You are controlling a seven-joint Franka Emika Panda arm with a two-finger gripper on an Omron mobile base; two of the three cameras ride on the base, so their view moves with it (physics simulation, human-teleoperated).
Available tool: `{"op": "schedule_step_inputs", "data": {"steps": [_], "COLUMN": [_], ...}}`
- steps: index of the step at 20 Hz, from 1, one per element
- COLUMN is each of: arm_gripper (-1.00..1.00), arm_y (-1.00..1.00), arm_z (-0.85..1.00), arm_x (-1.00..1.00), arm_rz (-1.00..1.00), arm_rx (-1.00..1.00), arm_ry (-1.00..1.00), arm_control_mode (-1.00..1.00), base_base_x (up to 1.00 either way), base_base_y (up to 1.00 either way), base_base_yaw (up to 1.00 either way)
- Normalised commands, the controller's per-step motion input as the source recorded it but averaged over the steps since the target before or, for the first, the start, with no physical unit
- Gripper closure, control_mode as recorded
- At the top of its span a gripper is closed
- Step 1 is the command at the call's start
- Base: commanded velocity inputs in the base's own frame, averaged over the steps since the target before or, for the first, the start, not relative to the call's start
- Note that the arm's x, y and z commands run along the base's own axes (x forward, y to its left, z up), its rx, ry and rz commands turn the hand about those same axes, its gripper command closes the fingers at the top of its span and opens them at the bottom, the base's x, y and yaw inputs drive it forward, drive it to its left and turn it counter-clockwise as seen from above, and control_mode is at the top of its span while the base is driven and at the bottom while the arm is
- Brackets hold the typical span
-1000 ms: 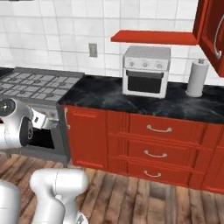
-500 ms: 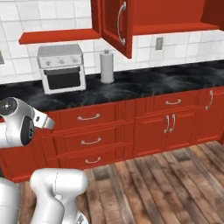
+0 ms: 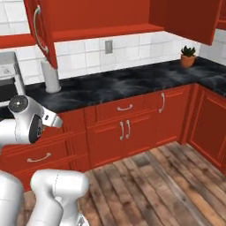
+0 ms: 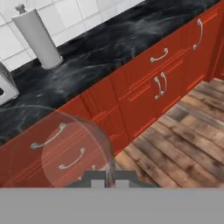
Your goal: Move the glass cup from next to the sink to the open cabinet. Then, move the bowl with the potato to the fridge to clear the area for faucet cleaning.
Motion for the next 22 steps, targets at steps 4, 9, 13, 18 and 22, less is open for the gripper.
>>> {"op": "schedule_step_inputs", "data": {"steps": [4,9,13,18,22], "arm_gripper": [1.0,1.0,1.0,1.0,1.0], "arm_y": [0.0,0.0,0.0,0.0,0.0], "arm_z": [0.0,0.0,0.0,0.0,0.0], "arm_x": [0.0,0.0,0.0,0.0,0.0], "arm_rz": [0.0,0.0,0.0,0.0,0.0], "arm_rx": [0.0,0.0,0.0,0.0,0.0], "arm_ry": [0.0,0.0,0.0,0.0,0.0], "arm_control_mode": [1.0,1.0,1.0,1.0,1.0], "base_base_x": [1.0,1.0,0.89,0.85,0.85], "base_base_y": [-0.99,-0.83,-0.76,-0.56,-0.16], "base_base_yaw": [0.05,0.22,0.29,0.42,0.41]}}
